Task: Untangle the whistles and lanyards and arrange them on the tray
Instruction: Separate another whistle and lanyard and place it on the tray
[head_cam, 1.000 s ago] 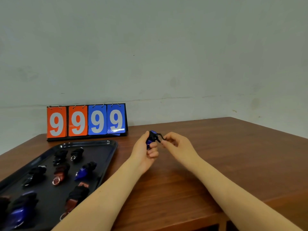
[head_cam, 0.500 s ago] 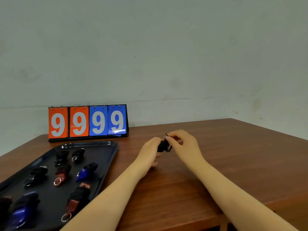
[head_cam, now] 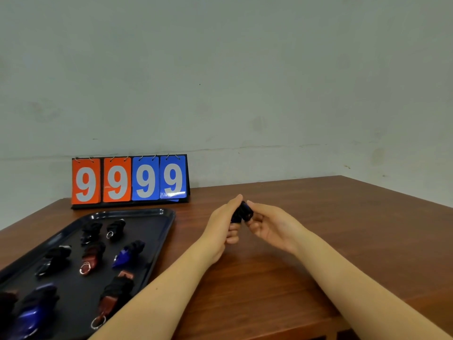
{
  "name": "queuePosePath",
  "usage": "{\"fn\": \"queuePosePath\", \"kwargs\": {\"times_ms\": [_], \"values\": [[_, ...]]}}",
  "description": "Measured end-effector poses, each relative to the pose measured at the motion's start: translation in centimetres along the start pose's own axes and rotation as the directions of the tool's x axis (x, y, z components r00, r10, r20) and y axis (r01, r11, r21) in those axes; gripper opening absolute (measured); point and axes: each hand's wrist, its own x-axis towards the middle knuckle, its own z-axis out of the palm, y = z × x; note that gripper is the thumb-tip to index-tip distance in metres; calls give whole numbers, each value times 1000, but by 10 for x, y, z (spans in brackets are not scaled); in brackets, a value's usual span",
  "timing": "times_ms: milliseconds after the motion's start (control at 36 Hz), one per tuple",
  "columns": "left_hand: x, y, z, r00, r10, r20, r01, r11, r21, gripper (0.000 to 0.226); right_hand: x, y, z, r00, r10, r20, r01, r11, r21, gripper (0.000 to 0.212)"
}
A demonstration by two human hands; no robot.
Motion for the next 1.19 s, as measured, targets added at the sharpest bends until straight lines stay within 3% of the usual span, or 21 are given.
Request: {"fn": "queuePosePath", "kwargs": {"times_ms": [361, 583, 694, 861, 1000, 1111, 1194], "values": [[2, 0, -6, 999, -28, 34, 33, 988, -152, 31, 1, 4, 3, 990, -136, 36, 140, 969, -205, 26], [0, 1, -5, 997, -74, 22, 77, 973, -220, 29, 2, 5, 3, 979, -189, -71, 165, 951, -262, 7], [-4, 5, -5, 989, -78, 128, 111, 956, -272, 32, 6, 7, 3, 928, -320, -190, 190, 846, -498, 5], [-8, 8, -3, 971, -95, 221, 166, 931, -326, 33, 7, 8, 2, 828, -528, -186, 272, 670, -691, 1], [-11, 10, -4, 945, -120, 305, 239, 889, -390, 32, 5, 10, 1, 850, -513, -118, 267, 613, -744, 7], [-8, 11, -5, 960, -94, 265, 201, 887, -415, 32, 2, 10, 5, 849, -525, -53, 311, 579, -754, 14], [-5, 8, -7, 984, -74, 160, 124, 936, -330, 40, 1, 10, 7, 843, -536, -43, 320, 565, -761, 15]]}}
